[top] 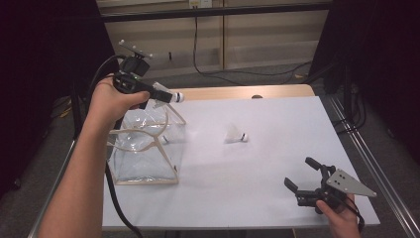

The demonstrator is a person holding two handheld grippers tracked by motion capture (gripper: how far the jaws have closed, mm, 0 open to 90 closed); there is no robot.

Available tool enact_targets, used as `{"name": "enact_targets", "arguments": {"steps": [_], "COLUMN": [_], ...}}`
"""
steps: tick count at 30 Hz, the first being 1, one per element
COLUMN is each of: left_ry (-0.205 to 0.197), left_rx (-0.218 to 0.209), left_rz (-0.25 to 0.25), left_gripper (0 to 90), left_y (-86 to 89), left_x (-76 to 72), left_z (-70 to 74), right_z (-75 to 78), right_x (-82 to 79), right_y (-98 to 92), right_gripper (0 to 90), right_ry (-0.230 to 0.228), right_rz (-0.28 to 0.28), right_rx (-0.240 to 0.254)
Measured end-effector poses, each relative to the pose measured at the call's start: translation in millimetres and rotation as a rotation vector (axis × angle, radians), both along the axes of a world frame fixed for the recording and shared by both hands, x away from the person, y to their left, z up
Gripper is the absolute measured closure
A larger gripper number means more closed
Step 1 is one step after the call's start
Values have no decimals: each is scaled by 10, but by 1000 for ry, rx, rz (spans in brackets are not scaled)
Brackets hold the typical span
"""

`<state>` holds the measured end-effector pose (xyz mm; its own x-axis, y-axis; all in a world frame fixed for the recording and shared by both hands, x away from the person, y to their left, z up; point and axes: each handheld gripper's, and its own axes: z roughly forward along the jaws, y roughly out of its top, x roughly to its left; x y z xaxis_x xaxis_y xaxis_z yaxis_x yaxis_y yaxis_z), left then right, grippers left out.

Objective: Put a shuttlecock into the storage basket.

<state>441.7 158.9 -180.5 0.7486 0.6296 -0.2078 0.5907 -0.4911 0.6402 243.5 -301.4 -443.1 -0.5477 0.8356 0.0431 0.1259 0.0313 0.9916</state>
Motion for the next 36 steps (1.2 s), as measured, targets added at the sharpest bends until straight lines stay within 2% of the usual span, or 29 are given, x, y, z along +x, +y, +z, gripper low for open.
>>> {"name": "enact_targets", "arguments": {"steps": [17, 36], "left_ry": [-15, -12], "left_rx": [9, 26], "left_rz": [32, 53], "left_gripper": [894, 894], "left_y": [125, 257], "left_x": [13, 15], "left_z": [4, -37], "right_z": [1, 2], "right_x": [-4, -5], "right_y": [3, 2], "right_gripper": [6, 6], "right_ry": [1, 2], "right_rz": [1, -1], "right_rx": [0, 1]}}
